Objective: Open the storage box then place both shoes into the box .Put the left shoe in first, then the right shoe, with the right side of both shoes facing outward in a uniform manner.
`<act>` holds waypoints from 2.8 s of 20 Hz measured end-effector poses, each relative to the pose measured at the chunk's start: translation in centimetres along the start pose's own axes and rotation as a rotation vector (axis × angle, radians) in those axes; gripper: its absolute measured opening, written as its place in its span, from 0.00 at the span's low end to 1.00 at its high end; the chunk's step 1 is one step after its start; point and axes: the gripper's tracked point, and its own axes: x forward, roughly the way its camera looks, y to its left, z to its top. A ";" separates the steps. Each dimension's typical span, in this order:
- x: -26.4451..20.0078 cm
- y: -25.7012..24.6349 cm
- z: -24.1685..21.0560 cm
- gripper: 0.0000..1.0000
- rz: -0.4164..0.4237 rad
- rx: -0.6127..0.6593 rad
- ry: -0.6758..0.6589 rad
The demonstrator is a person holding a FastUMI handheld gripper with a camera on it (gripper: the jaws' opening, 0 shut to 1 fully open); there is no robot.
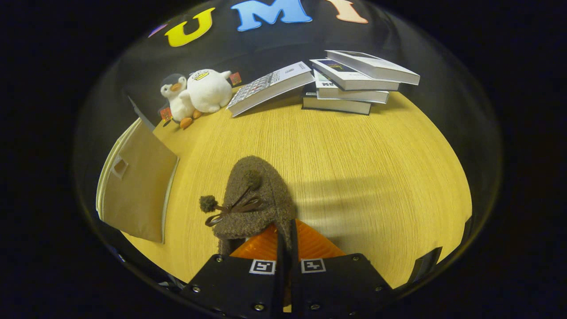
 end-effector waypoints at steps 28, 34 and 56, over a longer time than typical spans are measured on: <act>-7.6 22.8 9.9 0.07 0.128 0.120 -0.190; -7.9 29.1 10.1 0.07 0.215 0.181 -0.194; -6.2 32.4 9.9 0.91 0.164 0.062 -0.293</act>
